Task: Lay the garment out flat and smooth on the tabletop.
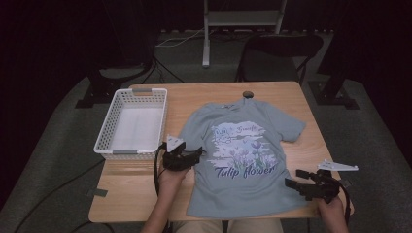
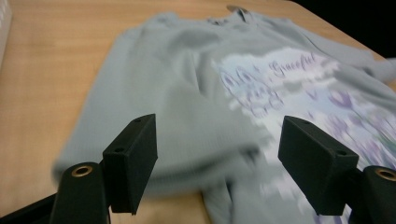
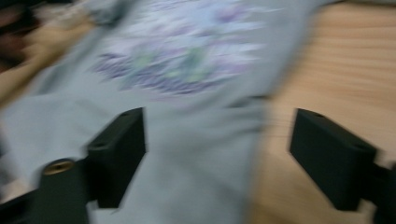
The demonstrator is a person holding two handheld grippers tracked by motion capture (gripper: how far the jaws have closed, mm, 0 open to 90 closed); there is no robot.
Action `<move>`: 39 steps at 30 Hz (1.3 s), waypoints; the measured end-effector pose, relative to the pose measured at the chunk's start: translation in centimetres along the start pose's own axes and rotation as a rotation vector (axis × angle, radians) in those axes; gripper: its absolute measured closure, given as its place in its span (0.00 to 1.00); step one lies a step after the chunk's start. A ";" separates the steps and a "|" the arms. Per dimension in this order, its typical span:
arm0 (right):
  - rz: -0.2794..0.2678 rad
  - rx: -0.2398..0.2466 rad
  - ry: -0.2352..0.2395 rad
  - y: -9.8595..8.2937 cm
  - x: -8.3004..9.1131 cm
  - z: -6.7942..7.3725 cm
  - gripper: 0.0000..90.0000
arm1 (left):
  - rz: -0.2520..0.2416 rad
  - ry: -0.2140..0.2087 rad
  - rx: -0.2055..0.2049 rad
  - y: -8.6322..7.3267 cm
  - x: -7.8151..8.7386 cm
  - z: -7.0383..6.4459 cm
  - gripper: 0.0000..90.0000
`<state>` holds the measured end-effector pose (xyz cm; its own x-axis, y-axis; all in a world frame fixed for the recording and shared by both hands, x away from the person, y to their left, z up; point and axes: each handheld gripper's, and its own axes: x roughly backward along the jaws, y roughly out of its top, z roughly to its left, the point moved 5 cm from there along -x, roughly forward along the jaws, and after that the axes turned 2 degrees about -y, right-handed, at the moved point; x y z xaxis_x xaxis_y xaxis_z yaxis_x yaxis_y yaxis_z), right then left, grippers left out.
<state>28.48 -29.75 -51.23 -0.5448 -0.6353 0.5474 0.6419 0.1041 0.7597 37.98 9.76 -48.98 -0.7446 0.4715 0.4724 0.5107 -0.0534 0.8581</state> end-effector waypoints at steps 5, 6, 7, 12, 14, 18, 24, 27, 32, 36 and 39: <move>0.086 0.114 0.062 -0.7 -1.4 3.0 0.19 | 0.078 0.088 0.010 0.7 -2.9 2.0 0.33; 0.100 0.143 0.036 -0.9 -1.6 3.3 0.19 | 0.097 0.107 0.013 0.5 -3.4 2.5 0.34; 0.113 0.170 0.016 -1.0 -1.8 3.4 0.19 | 0.108 0.128 0.019 0.4 -3.7 2.9 0.34; 0.116 0.210 -0.064 -1.7 -1.6 3.1 0.37 | 0.154 0.166 0.016 -0.2 -4.5 4.0 0.45; 0.119 0.223 -0.095 -1.9 -1.5 3.1 0.41 | 0.154 0.170 0.015 -0.2 -4.6 4.2 0.47; 0.127 0.276 -0.186 -2.4 -1.2 3.3 0.44 | 0.161 0.186 0.002 0.1 -4.8 4.6 0.46; 0.109 0.289 -0.190 -3.1 -0.1 2.7 0.44 | 0.168 0.214 -0.011 0.4 -5.4 4.8 0.43; 0.100 0.300 -0.177 -3.4 0.4 2.4 0.44 | 0.170 0.224 -0.019 0.4 -5.5 4.8 0.42; 0.099 0.318 -0.175 -3.9 1.2 2.1 0.44 | 0.172 0.232 -0.017 0.5 -5.7 4.9 0.42; 0.096 0.322 -0.176 -4.3 1.8 1.9 0.44 | 0.170 0.243 -0.018 0.6 -5.8 4.9 0.42; 0.096 0.320 -0.173 -4.5 2.3 1.6 0.44 | 0.175 0.243 -0.018 0.7 -5.9 5.0 0.41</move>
<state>23.45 -30.42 -52.86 -0.5911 -0.4751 0.6518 0.5085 0.4079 0.7584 44.84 11.36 -52.18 -0.7283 0.2295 0.6456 0.6340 -0.1318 0.7620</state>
